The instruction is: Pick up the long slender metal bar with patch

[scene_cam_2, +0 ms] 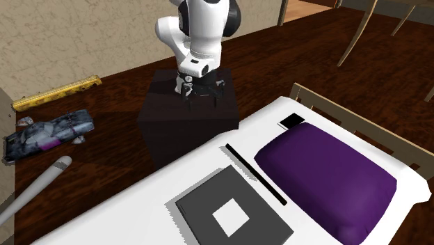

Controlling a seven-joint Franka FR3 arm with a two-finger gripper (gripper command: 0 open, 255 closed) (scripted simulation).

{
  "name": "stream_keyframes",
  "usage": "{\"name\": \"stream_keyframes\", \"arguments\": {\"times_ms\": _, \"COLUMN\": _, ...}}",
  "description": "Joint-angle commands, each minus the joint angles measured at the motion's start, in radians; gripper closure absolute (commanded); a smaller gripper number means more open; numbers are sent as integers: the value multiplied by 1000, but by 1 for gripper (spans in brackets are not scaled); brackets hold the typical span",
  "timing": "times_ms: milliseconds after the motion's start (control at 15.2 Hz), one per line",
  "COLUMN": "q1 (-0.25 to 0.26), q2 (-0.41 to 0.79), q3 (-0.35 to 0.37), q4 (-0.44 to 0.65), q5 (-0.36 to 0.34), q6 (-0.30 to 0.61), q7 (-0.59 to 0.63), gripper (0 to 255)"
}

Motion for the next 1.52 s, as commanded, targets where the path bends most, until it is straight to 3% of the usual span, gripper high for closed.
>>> {"name": "stream_keyframes", "arguments": {"times_ms": 0, "q1": 12, "q2": 76, "q3": 16, "q4": 3, "q5": -5, "q6": 74, "q7": 4, "gripper": 0}}
{"name": "stream_keyframes", "arguments": {"times_ms": 330, "q1": 35, "q2": 269, "q3": 52, "q4": 45, "q5": -42, "q6": 224, "q7": 22, "gripper": 0}}
{"name": "stream_keyframes", "arguments": {"times_ms": 726, "q1": 73, "q2": 506, "q3": 73, "q4": 134, "q5": -141, "q6": 365, "q7": 77, "gripper": 0}}
{"name": "stream_keyframes", "arguments": {"times_ms": 1188, "q1": 167, "q2": 772, "q3": 45, "q4": 283, "q5": -264, "q6": 476, "q7": 143, "gripper": 0}}
{"name": "stream_keyframes", "arguments": {"times_ms": 1452, "q1": 189, "q2": 828, "q3": 23, "q4": 305, "q5": -286, "q6": 510, "q7": 161, "gripper": 0}}
